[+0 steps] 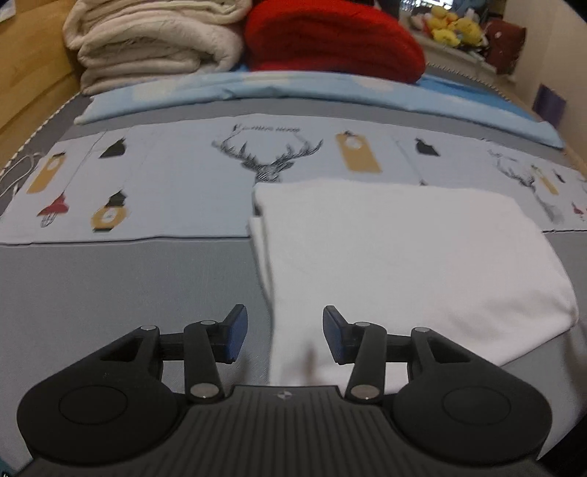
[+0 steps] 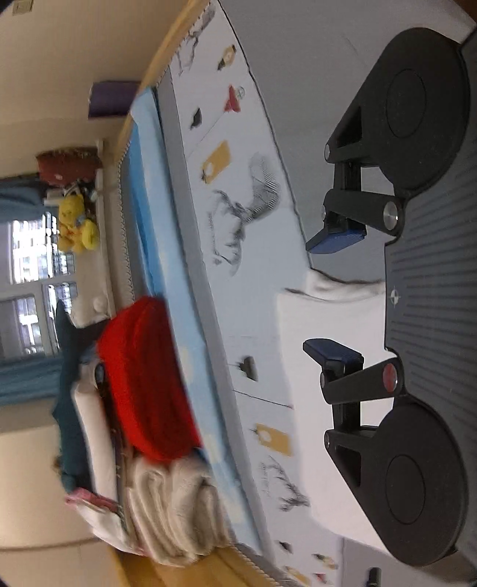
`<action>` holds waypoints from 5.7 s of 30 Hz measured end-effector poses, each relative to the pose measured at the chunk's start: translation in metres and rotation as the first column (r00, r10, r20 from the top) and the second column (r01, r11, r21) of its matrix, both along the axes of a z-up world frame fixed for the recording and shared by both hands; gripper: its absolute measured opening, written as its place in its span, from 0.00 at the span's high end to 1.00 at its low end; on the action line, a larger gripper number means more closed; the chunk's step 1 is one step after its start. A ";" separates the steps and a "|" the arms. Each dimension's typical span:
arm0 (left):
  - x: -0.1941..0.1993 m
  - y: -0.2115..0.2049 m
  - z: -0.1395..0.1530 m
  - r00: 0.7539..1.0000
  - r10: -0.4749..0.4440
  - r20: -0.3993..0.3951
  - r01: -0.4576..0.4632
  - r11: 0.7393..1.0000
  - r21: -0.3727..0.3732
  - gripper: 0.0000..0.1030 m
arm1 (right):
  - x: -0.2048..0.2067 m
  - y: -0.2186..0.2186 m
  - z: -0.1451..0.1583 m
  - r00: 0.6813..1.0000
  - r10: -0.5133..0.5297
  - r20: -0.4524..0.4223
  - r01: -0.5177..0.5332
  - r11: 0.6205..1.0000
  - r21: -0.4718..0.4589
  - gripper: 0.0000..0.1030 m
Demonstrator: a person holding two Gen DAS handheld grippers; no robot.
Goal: Fold small clothes
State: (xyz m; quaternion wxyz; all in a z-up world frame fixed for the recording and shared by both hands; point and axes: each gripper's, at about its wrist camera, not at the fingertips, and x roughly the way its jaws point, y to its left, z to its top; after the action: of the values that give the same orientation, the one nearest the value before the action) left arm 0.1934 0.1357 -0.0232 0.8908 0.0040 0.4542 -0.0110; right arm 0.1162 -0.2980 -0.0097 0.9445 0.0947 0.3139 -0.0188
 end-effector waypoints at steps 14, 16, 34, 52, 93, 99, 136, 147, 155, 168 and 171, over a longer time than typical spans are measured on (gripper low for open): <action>0.035 -0.008 -0.018 0.998 0.038 -0.059 -0.042 0.997 -0.070 0.51 | 0.028 0.021 -0.017 0.999 -0.020 -0.035 0.017 0.997 -0.080 0.49; 0.040 -0.006 -0.020 0.996 0.052 -0.067 -0.058 0.995 -0.087 0.48 | 0.030 0.023 -0.018 0.999 -0.011 -0.049 0.006 0.996 -0.094 0.49; 0.083 0.046 -0.081 0.912 0.283 -0.297 -0.352 0.911 -0.216 0.37 | 0.029 -0.006 -0.034 0.987 -0.089 -0.133 0.079 0.993 -0.083 0.48; 0.061 0.084 -0.062 0.937 0.232 -0.260 -0.300 0.918 -0.261 0.88 | 0.044 0.018 -0.040 0.984 -0.091 -0.152 0.084 0.995 -0.056 0.48; 0.029 0.087 -0.007 0.966 0.228 -0.122 -0.228 0.974 0.019 0.89 | 0.040 0.000 -0.027 0.991 -0.077 -0.113 0.079 0.997 0.015 0.49; 0.037 0.045 0.033 0.996 0.075 -0.057 -0.092 0.910 -0.404 0.92 | 0.042 0.007 -0.023 0.993 -0.041 -0.107 0.044 0.999 0.023 0.49; 0.062 -0.021 -0.032 0.959 -0.170 -0.225 0.088 0.939 -0.334 0.69 | 0.141 0.097 -0.084 0.958 0.107 -0.265 -0.015 0.945 0.326 0.53; 0.064 -0.034 -0.031 0.951 -0.201 -0.235 0.127 0.947 -0.294 0.69 | 0.152 0.105 -0.073 0.988 0.113 -0.110 -0.072 0.944 0.322 0.97; 0.059 -0.051 -0.044 0.937 -0.223 -0.267 0.159 0.958 -0.240 0.69 | 0.150 0.072 -0.087 0.968 -0.047 -0.247 0.107 0.966 0.236 0.90; 0.048 -0.079 -0.046 0.911 -0.309 -0.274 0.254 0.942 -0.218 0.53 | 0.089 0.063 -0.085 0.852 0.363 -0.377 -0.235 0.908 0.346 0.59; 0.039 -0.091 -0.055 0.878 -0.374 -0.298 0.340 0.927 -0.159 0.53 | 0.077 0.060 -0.082 0.837 0.396 -0.376 -0.262 0.895 0.361 0.61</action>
State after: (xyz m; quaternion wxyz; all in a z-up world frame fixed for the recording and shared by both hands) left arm 0.2321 0.0452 -0.0780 0.7858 0.0404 0.5842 -0.1989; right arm 0.1936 -0.2377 -0.0919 0.8125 0.1715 0.5300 0.1717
